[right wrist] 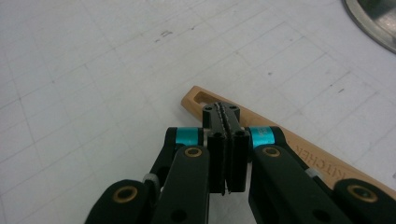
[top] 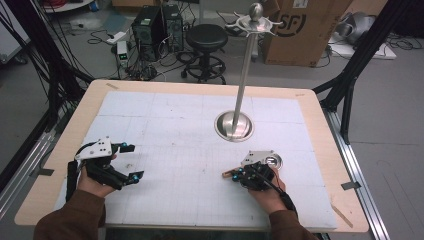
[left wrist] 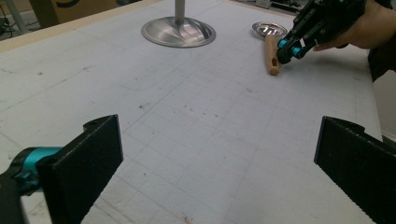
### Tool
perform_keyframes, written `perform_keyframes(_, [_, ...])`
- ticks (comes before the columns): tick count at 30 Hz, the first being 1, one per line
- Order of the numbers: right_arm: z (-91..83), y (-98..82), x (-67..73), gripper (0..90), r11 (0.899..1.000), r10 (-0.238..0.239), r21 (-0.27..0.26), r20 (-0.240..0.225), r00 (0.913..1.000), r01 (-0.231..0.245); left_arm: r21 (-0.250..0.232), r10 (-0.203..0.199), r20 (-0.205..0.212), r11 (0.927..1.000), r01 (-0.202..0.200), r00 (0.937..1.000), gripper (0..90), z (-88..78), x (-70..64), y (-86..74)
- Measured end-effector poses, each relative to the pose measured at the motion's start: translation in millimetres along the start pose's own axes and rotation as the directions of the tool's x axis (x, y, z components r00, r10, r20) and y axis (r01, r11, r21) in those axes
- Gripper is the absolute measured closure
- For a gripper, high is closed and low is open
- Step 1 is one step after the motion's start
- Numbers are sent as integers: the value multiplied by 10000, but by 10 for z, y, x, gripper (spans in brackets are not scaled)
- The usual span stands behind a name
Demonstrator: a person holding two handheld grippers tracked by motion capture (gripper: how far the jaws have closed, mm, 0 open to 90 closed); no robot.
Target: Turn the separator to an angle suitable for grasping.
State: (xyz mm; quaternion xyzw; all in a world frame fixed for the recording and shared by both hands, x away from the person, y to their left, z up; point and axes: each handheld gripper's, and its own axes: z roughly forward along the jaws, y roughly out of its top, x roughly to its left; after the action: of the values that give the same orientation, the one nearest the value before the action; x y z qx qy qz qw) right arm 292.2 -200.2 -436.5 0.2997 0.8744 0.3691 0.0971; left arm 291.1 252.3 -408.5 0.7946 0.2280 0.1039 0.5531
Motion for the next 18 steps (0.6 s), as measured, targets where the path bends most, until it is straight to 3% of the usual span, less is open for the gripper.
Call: perform_keyframes(18, [82, 98, -176, 896, 9983, 581, -134, 704, 9958, -573, 80, -20, -18, 10000, 20, 10000, 17, 19, -1, -7])
